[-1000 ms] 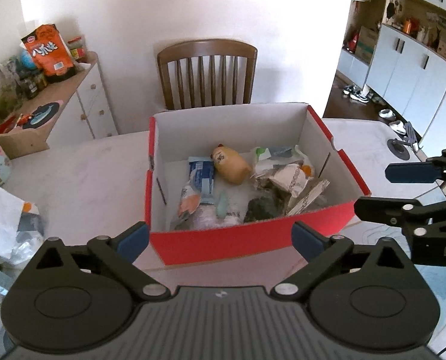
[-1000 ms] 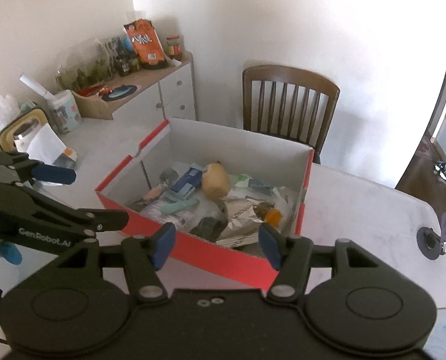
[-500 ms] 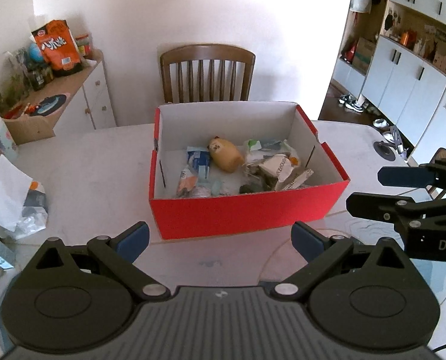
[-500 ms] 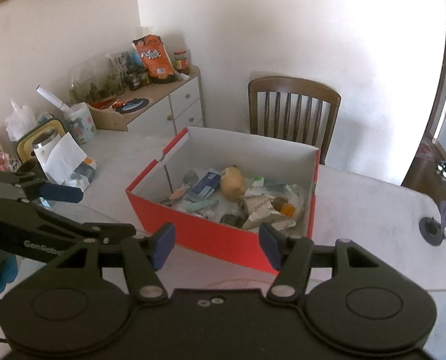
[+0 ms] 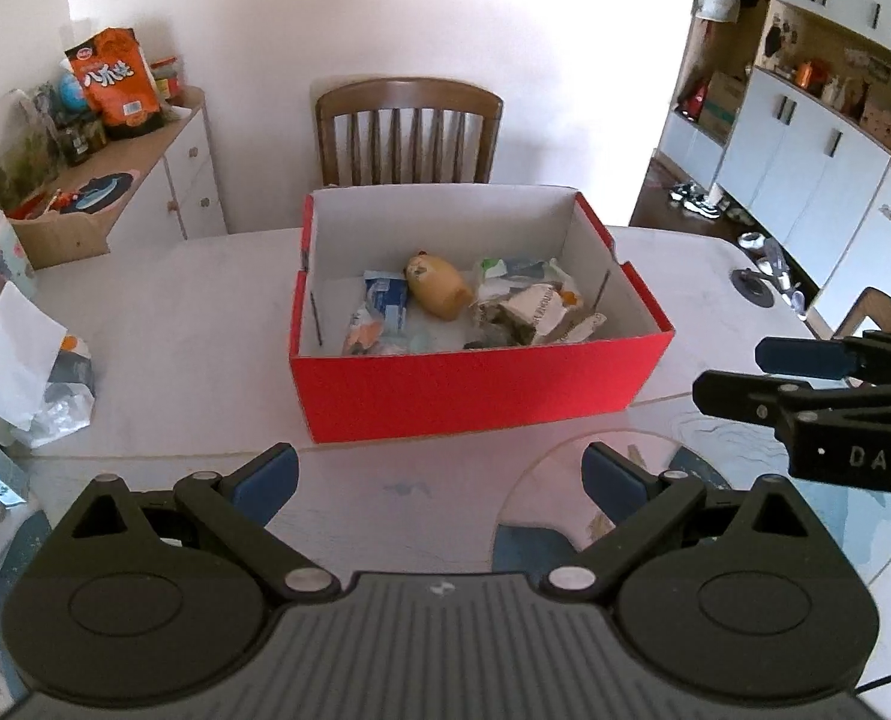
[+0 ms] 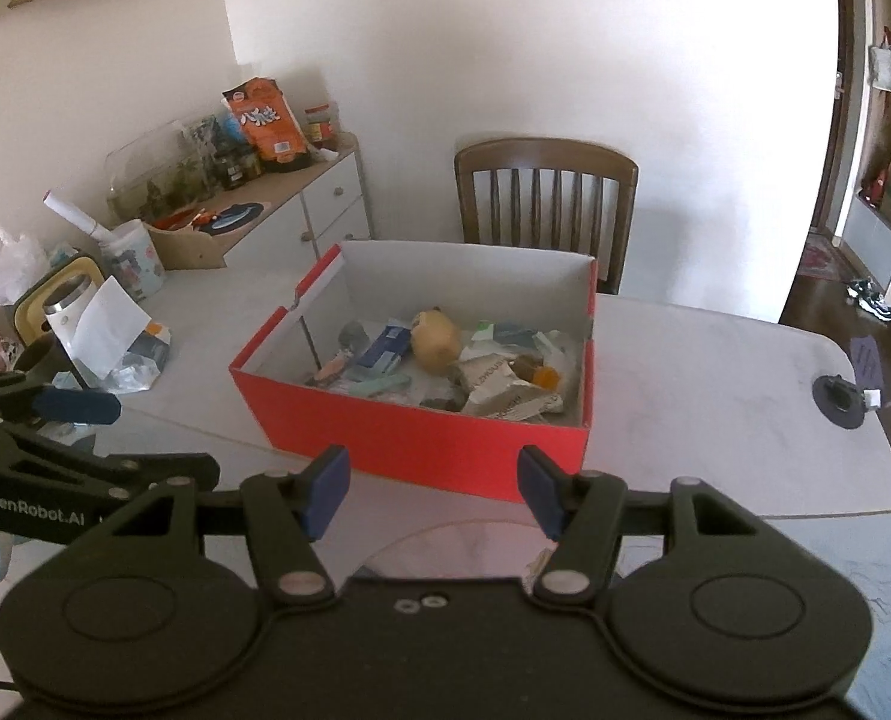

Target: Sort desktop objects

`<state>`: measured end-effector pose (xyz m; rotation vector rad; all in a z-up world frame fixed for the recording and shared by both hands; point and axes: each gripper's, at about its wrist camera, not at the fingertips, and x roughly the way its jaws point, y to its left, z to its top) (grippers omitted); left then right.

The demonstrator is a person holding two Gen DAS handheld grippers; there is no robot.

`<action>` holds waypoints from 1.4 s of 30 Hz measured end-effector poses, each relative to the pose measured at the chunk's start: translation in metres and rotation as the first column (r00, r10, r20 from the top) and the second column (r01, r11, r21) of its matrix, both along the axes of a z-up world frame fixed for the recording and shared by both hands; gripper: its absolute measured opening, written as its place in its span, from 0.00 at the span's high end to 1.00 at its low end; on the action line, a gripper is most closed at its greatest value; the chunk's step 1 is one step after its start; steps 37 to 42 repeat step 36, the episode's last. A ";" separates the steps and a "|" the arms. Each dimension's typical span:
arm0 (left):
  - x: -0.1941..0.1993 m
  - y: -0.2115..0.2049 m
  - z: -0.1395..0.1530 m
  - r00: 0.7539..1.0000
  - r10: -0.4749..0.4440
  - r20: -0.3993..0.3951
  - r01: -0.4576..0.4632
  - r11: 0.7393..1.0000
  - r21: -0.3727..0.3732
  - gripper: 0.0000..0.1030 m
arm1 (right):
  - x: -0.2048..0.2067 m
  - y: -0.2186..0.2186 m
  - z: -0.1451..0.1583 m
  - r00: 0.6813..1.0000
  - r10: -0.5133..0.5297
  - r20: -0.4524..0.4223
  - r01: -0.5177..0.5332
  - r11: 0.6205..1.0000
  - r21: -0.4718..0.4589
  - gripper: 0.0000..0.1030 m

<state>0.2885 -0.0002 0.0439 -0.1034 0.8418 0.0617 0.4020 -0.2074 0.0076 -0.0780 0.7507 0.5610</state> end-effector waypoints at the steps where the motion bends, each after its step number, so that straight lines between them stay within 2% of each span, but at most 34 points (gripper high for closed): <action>1: -0.001 0.000 0.000 1.000 0.000 -0.003 0.000 1.000 -0.001 0.02 | -0.001 -0.001 0.000 1.000 -0.006 0.000 0.006 1.000 0.000 0.40; 10: -0.004 -0.001 -0.007 1.000 -0.001 -0.023 0.000 1.000 -0.013 0.02 | -0.006 0.000 -0.006 1.000 -0.012 -0.014 0.012 1.000 -0.005 0.40; 17: -0.004 -0.006 -0.006 1.000 -0.001 -0.015 0.001 1.000 0.031 0.02 | -0.008 -0.001 -0.010 1.000 -0.012 -0.024 0.011 1.000 -0.021 0.40; 29: -0.005 -0.005 -0.005 1.000 0.003 0.000 -0.003 1.000 -0.007 0.02 | -0.011 -0.010 -0.017 0.999 -0.025 -0.045 0.024 0.999 -0.027 0.40; 42: -0.003 -0.004 -0.008 1.000 0.015 -0.017 -0.015 1.000 -0.002 0.02 | -0.011 -0.014 -0.022 0.997 -0.041 -0.059 0.039 0.999 -0.035 0.40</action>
